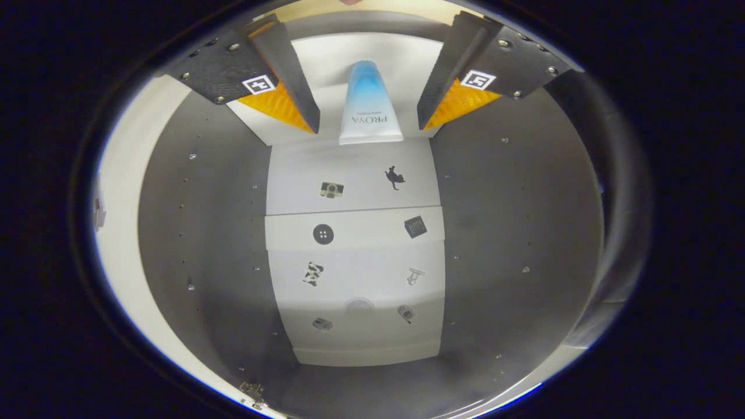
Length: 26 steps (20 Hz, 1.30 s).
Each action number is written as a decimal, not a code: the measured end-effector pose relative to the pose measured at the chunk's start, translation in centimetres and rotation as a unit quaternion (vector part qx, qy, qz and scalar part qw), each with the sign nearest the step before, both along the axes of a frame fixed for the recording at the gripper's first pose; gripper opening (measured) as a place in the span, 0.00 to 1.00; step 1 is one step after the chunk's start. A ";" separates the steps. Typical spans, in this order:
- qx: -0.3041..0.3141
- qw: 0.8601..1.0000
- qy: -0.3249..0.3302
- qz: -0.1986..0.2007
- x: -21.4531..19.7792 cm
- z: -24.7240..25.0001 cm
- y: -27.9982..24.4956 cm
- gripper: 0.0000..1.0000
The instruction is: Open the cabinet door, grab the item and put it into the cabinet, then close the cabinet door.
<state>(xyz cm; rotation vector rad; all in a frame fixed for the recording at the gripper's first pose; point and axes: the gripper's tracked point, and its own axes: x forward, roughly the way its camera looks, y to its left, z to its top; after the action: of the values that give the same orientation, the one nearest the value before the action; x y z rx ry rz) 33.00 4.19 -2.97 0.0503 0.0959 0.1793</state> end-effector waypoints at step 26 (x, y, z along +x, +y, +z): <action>0.008 0.983 -0.012 -0.185 -42.1 5.5 -26.1 0.99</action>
<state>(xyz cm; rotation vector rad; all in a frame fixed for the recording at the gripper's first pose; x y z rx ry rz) -9.11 -21.93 2.49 0.0805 0.0598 -0.1907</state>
